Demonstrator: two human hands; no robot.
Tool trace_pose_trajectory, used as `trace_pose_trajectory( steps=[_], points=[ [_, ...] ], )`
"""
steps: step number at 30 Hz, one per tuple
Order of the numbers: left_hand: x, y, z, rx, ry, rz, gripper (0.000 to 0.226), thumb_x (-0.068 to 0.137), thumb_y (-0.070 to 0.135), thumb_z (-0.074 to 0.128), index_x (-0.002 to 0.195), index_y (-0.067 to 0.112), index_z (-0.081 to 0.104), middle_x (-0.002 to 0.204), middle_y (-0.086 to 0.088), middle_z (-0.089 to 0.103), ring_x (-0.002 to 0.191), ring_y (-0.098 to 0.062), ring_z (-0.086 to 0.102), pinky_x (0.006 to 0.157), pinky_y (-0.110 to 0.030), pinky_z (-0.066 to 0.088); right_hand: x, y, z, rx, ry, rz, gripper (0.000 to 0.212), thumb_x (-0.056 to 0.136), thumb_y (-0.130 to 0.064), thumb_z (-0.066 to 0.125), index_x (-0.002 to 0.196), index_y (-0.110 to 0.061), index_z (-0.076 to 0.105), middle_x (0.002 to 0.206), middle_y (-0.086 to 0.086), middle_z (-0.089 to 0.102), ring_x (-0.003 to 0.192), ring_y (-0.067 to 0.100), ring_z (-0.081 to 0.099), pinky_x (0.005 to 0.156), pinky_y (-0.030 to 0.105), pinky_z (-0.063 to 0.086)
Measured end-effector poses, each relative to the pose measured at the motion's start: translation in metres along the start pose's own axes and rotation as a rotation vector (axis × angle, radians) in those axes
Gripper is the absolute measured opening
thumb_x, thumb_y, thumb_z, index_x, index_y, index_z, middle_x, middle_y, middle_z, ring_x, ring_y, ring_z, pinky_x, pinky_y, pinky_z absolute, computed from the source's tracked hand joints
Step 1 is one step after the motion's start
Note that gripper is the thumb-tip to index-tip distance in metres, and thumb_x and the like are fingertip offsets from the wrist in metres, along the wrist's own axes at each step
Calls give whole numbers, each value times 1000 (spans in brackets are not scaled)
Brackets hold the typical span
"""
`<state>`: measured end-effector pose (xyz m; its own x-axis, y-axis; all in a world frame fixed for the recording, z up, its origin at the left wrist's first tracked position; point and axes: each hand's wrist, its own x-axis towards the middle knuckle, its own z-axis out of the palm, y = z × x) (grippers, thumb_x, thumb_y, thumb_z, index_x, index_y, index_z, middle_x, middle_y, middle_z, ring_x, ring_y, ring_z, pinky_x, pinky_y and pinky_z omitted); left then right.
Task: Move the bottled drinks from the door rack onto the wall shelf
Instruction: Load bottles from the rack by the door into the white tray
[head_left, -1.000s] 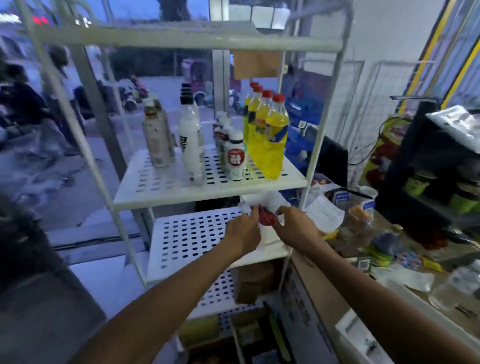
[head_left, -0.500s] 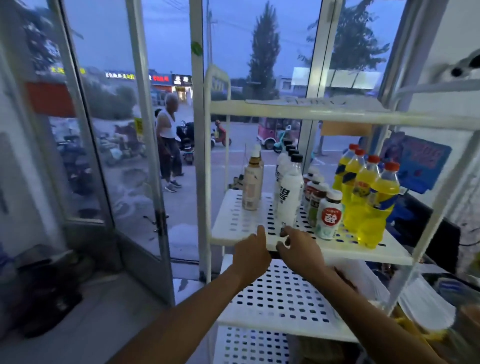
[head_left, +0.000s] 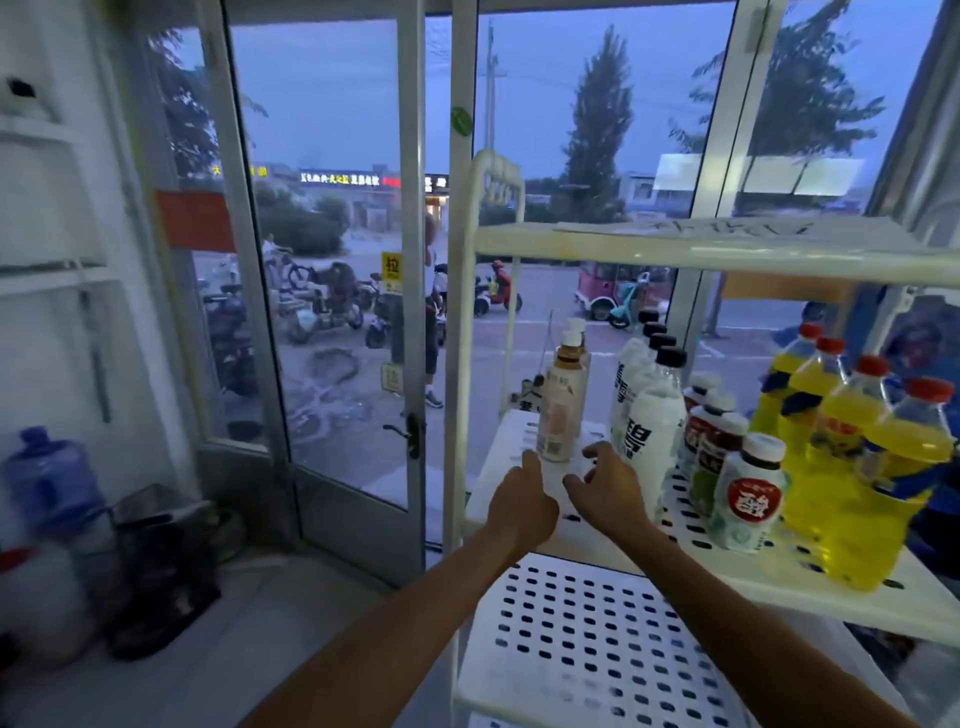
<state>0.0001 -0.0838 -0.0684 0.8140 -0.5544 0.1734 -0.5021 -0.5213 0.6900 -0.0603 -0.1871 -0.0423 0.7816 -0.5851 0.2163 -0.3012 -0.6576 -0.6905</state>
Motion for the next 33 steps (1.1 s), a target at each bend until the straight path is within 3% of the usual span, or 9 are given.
trace_pose_trajectory(
  steps=[2,6,12,17,26,33],
  points=[
    [10,-3,3,-21,0,12,52,91,7,51,139,2,31,123,-21,53,111,-34,55,84,-34,44,12,-4,5,32,-12,42,47,90,-18,63,131,-7,44,105,19,65,69,20,58,42,16,37],
    [34,-10,7,-65,-12,19,48,88,4,52,133,3,36,119,-22,54,108,-38,56,86,-40,49,44,-11,24,30,65,63,51,90,-28,66,129,-5,43,119,20,60,103,34,61,73,30,45],
    [56,-18,12,-75,-81,-35,52,88,7,54,134,5,32,123,-23,49,113,-39,51,90,-45,47,95,-31,46,124,224,283,76,85,-31,71,139,0,27,135,29,42,124,43,46,97,47,42],
    [59,-23,11,-33,-102,-55,58,90,13,54,141,5,27,133,-23,45,122,-38,45,99,-47,43,121,-33,59,163,270,321,78,79,-33,77,133,-2,32,131,25,49,119,40,51,92,45,45],
    [55,-30,8,149,-202,18,64,95,19,52,149,11,19,144,-15,38,134,-34,33,115,-51,19,123,-37,72,175,377,319,75,78,-20,81,133,4,36,129,26,54,116,41,55,91,44,45],
    [53,-35,4,153,-167,65,63,95,11,51,149,10,20,143,-12,43,132,-30,39,112,-45,28,88,-40,70,123,412,340,73,74,-25,84,127,1,41,122,25,57,109,41,58,84,45,47]
  ],
)
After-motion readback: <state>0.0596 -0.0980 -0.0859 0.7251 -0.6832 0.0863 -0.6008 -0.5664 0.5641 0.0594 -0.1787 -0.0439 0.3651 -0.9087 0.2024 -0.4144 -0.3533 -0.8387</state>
